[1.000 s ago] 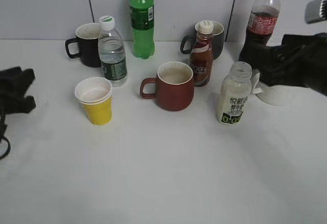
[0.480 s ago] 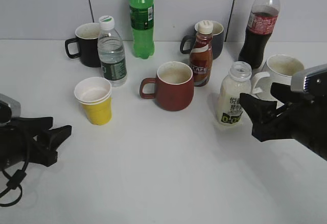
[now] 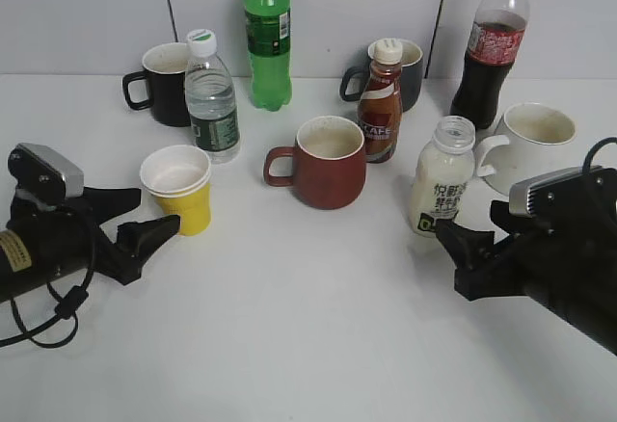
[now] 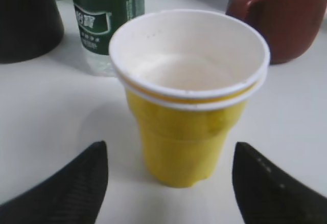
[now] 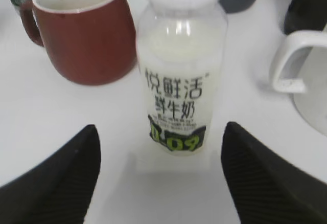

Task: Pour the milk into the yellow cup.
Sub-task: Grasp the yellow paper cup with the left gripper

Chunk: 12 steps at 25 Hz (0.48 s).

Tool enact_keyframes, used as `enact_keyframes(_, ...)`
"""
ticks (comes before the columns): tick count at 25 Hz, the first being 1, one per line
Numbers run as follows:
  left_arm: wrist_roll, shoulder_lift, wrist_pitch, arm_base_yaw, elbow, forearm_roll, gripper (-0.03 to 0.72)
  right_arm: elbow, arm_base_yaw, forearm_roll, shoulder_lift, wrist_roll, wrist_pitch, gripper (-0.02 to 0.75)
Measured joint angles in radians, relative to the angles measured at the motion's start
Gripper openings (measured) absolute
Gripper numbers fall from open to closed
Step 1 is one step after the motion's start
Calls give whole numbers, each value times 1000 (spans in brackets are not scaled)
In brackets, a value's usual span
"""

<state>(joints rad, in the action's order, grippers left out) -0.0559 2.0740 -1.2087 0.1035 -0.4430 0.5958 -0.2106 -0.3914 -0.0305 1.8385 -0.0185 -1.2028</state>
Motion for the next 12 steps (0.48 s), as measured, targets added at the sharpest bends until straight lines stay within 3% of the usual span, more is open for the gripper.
enact_keyframes(12, -62, 129, 0, 7, -155, 102, 580, -51, 0, 20, 62, 0, -6, 554)
